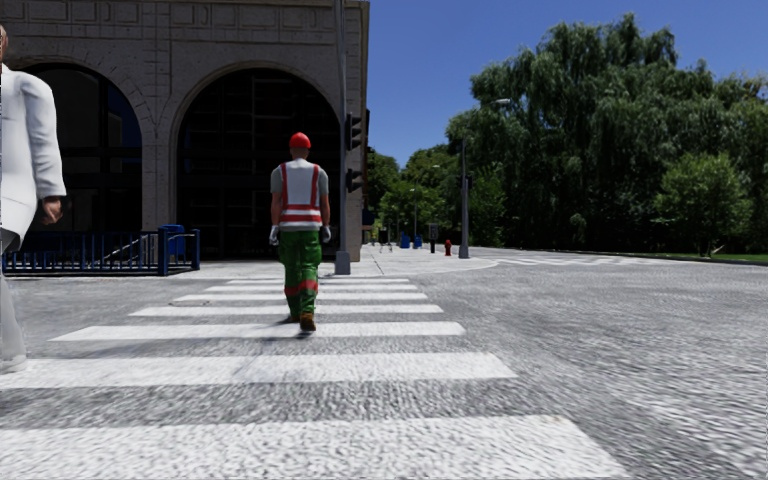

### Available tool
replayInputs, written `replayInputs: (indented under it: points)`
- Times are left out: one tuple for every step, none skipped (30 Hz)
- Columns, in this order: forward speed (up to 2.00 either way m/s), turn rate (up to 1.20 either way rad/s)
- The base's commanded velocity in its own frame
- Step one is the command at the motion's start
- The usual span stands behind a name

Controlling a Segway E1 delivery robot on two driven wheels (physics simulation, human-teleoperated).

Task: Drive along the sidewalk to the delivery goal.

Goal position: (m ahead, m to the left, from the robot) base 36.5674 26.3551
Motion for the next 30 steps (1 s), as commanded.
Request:
replayInputs:
  points:
    - [1.51, 0.13]
    - [1.51, 0.1]
    - [1.51, 0.1]
    - [1.51, 0.1]
    - [1.51, 0.17]
    - [1.51, 0.23]
    - [1.51, 0.24]
    - [1.51, 0.24]
    - [1.51, 0.24]
    - [1.51, 0.25]
    - [1.51, 0.25]
    - [1.51, 0.25]
    - [1.51, 0.25]
    - [1.51, 0.25]
    - [1.51, 0.25]
    - [1.51, 0.25]
    - [1.51, 0.25]
    - [1.51, 0.25]
    - [1.51, 0.25]
    - [1.5, 0.25]
    - [1.48, 0.25]
    - [1.48, 0.25]
    - [1.46, 0.25]
    - [1.45, 0.25]
    - [1.44, 0.25]
    - [1.44, 0.25]
    - [1.44, 0.25]
    - [1.43, 0.27]
    - [1.43, 0.28]
    - [1.43, 0.28]
